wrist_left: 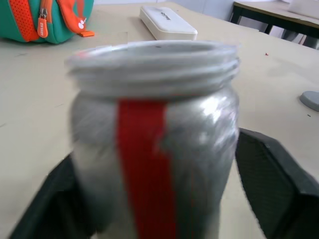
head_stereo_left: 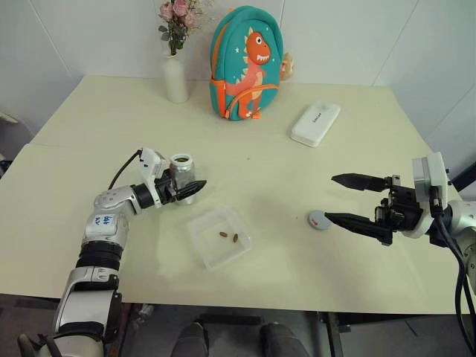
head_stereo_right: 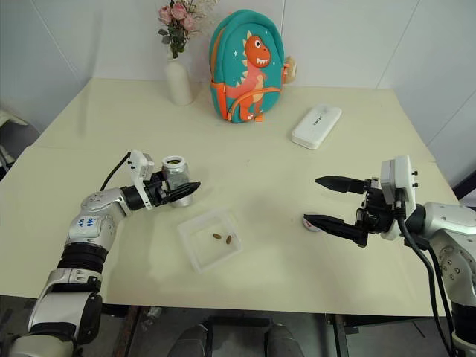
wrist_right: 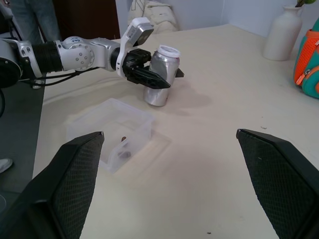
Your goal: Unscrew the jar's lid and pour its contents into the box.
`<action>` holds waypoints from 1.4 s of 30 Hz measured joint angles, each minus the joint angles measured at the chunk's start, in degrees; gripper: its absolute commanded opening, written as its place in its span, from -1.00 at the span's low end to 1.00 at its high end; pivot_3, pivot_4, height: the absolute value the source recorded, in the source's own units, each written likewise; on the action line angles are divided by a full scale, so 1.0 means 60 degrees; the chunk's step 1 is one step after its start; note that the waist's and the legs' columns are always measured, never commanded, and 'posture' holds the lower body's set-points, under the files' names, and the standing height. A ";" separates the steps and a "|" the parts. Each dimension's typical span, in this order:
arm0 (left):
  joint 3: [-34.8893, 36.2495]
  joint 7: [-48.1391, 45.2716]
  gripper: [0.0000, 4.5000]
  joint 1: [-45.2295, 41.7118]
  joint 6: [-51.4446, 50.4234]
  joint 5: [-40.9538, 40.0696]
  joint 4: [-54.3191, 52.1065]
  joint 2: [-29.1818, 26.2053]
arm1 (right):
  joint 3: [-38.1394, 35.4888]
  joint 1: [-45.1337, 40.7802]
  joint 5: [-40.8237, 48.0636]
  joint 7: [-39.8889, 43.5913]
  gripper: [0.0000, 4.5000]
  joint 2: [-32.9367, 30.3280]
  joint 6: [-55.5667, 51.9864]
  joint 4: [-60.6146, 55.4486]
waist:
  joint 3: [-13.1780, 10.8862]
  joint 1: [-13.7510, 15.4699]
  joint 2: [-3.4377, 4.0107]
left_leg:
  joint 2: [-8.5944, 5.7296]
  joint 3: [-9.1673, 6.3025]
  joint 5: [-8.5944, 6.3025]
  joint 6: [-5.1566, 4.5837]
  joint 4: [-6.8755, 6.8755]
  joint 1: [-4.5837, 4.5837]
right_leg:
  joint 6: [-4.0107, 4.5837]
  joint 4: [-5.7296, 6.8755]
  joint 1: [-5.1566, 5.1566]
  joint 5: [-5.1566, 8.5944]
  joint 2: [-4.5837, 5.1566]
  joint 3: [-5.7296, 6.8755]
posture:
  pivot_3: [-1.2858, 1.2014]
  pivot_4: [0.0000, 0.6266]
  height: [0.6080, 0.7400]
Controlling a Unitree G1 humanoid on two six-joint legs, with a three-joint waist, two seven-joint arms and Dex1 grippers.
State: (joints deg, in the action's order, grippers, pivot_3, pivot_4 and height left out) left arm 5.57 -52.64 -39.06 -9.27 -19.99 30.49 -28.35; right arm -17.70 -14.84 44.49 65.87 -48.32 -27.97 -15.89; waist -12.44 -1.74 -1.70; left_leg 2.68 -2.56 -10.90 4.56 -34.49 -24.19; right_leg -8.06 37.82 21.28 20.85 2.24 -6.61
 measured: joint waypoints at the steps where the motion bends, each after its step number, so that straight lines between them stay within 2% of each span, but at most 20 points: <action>1: 0.0007 0.0002 0.98 0.0146 -0.0025 0.0000 -0.0211 -0.0001 | 0.0069 -0.0019 -0.0015 -0.0018 1.00 0.0011 0.0001 0.0002 | 0.0000 -0.0003 0.0000 | 0.0001 0.0000 0.0000 0.0000 0.0003 0.0000 | 0.0000 0.0000 0.0002 0.0000 0.0000 0.0000 | 0.03 -0.52 1.00; 8: 0.0020 0.0075 0.98 0.1058 -0.0110 0.0011 -0.1573 -0.0177 | 0.0417 -0.0232 -0.0102 -0.0099 1.00 0.0278 0.0081 0.0035 | 0.0000 0.0002 0.0000 | 0.0002 0.0001 0.0000 0.0000 0.0003 0.0002 | 0.0001 0.0001 0.0002 0.0000 0.0001 -0.0001 | 0.03 -0.52 1.00; 15: 0.0087 0.0260 0.98 0.1324 -0.0410 0.0017 -0.1650 -0.0427 | 0.0662 -0.0436 -0.0219 -0.0083 1.00 0.0342 0.0102 0.0140 | 0.0000 0.0004 0.0000 | 0.0002 0.0001 0.0000 0.0000 0.0006 0.0001 | 0.0002 -0.0003 0.0003 0.0000 0.0001 -0.0001 | 0.03 -0.52 1.00; 19: 0.0226 0.0135 0.98 0.1331 -0.0595 -0.0015 -0.1670 -0.0874 | 0.0663 -0.0490 -0.0297 -0.0059 1.00 0.0346 0.0178 0.0222 | 0.0000 -0.0004 0.0000 | 0.0002 0.0001 0.0000 0.0001 0.0025 0.0002 | 0.0005 -0.0006 0.0011 0.0002 0.0001 -0.0001 | 0.03 -0.52 1.00; 32: 0.0436 -0.2052 0.98 0.2176 -0.1721 -0.0729 -0.3155 -0.2467 | 0.0640 -0.0467 -0.0306 -0.0019 1.00 0.0329 0.0222 0.0281 | 0.0000 -0.0004 0.0001 | 0.0003 0.0012 0.0001 0.0001 0.0062 0.0002 | 0.0023 -0.0023 0.0022 0.0012 0.0011 0.0002 | 0.03 -0.52 1.00; 38: 0.1000 -0.3271 0.98 0.2298 -0.1945 -0.0959 -0.2750 -0.3929 | 0.0045 -0.0187 -0.0291 0.0088 1.00 -0.0325 0.0081 0.0275 | 0.0000 -0.0063 0.0000 | 0.0004 0.0023 0.0000 0.0003 0.0094 0.0011 | 0.0046 -0.0032 0.0034 0.0025 0.0015 0.0004 | 0.03 -0.52 1.00; 42: 0.1074 -0.3551 0.98 0.2195 -0.1664 -0.0903 -0.2127 -0.4000 | -0.0077 -0.0185 -0.0280 0.0108 1.00 -0.0347 0.0073 0.0272 | -0.0001 -0.0047 0.0000 | 0.0006 0.0023 0.0000 0.0002 0.0095 0.0007 | 0.0051 -0.0032 0.0036 0.0028 0.0016 0.0008 | 0.03 -0.52 1.00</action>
State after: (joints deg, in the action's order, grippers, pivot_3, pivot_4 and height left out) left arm 12.01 -73.95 -25.89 -19.26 -25.40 17.73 -52.34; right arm -18.16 -15.95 42.81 66.52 -50.40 -27.54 -14.26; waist -12.44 -2.02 -1.70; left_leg 2.72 -2.43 -10.90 4.57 -33.92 -24.14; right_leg -7.75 37.63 21.50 21.02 2.33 -6.56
